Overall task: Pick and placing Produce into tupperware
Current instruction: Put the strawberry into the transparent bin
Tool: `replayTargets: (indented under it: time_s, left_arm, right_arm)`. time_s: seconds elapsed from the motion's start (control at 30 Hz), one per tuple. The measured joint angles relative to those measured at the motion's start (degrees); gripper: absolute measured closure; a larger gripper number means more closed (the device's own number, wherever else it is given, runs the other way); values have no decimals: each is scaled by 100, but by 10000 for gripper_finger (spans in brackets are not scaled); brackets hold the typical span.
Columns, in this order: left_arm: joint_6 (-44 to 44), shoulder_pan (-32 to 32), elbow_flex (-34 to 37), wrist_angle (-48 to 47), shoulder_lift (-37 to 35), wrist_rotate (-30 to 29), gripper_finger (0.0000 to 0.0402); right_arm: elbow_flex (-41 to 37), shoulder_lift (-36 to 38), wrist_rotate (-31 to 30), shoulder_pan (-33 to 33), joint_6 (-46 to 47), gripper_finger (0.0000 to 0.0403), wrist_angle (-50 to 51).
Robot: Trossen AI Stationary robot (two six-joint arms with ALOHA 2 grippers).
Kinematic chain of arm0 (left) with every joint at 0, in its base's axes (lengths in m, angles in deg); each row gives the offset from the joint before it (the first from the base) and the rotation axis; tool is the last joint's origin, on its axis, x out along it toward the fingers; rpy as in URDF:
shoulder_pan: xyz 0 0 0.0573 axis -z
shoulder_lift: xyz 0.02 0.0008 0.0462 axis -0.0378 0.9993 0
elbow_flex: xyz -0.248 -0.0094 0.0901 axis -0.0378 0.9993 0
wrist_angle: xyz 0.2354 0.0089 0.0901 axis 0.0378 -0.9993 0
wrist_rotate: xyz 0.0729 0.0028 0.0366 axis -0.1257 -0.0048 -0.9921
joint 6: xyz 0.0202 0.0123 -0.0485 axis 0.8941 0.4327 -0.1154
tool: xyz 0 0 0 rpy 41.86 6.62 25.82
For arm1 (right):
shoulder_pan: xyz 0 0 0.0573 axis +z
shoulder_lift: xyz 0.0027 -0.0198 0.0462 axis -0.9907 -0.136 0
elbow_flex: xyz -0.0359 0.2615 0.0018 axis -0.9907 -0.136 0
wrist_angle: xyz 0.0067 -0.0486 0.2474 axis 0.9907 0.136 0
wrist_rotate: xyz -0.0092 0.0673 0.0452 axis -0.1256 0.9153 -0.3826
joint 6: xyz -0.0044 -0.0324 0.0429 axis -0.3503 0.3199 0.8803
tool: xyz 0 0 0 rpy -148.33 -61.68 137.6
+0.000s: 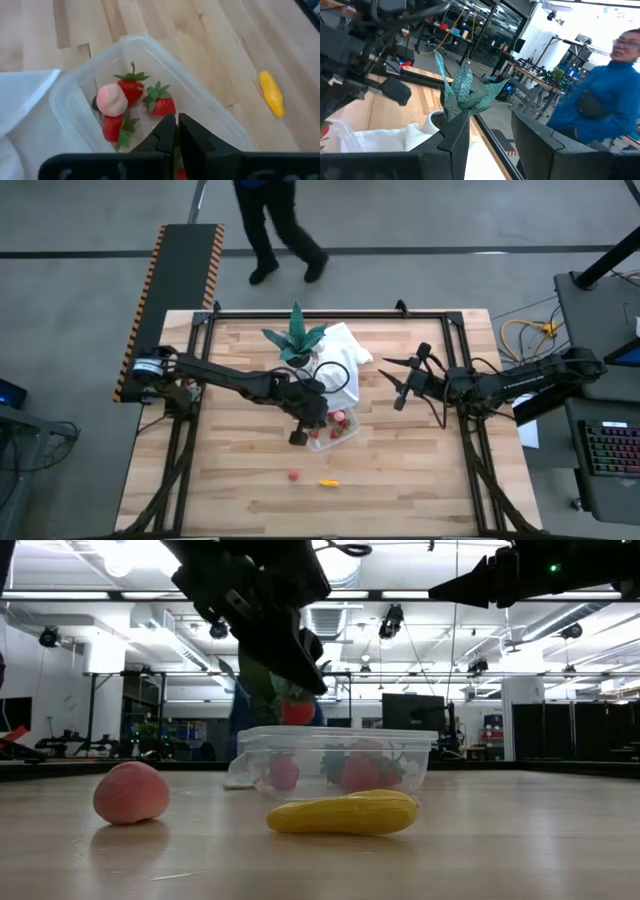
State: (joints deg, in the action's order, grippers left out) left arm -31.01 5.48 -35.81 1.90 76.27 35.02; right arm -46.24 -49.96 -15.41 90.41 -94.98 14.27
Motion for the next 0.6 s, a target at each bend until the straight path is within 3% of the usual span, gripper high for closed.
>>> replayTargets:
  time_s: [0.6]
  left_arm:
    - [-5,-37,-81,179,224,-76,402]
  right_arm:
    - [0,0,-1,0,0,264,-6]
